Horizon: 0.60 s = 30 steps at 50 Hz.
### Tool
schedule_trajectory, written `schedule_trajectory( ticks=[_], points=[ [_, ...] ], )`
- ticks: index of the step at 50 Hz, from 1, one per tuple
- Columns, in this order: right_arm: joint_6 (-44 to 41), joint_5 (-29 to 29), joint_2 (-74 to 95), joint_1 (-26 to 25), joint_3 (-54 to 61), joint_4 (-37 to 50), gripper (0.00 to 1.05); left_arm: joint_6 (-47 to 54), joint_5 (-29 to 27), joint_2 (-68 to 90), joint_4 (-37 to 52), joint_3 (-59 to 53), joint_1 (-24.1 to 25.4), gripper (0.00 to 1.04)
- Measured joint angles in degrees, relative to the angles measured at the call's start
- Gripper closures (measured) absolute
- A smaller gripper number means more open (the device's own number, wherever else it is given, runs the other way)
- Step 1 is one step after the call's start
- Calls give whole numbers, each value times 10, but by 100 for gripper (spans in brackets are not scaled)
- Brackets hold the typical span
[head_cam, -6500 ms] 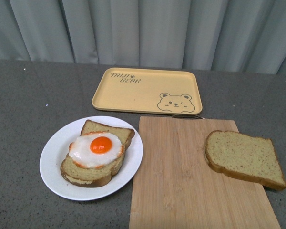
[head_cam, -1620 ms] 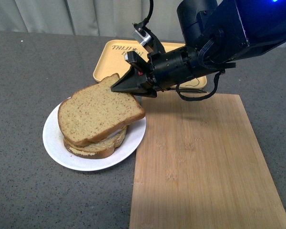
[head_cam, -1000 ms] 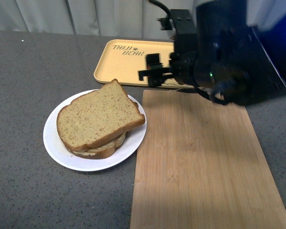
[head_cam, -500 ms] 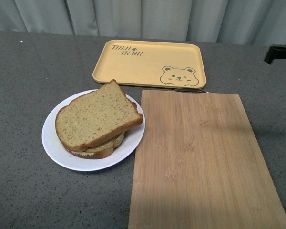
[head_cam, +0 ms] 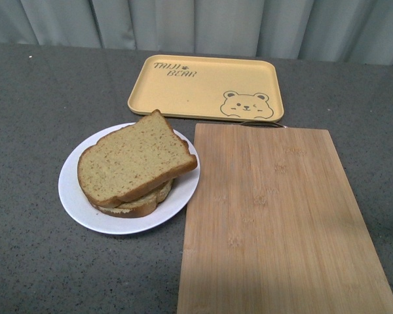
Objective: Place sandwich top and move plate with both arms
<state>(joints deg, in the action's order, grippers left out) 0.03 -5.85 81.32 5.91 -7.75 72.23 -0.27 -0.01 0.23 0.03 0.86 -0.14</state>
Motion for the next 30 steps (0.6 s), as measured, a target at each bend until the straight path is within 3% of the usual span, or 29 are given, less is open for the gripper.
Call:
schedule_trajectory(
  ticks=[10,15,21,30],
  points=[
    [0,15,-94,-14,33,-61,104,0,0,0,0,0,0,7],
    [0,54,-163,-44,39,-133,104,0,0,0,0,0,0,7],
    [0,56,-273,-58,50,-217,104,0,0,0,0,0,0,7],
    [0,59,-341,-58,64,-275,104,0,0,0,0,0,0,7]
  ],
)
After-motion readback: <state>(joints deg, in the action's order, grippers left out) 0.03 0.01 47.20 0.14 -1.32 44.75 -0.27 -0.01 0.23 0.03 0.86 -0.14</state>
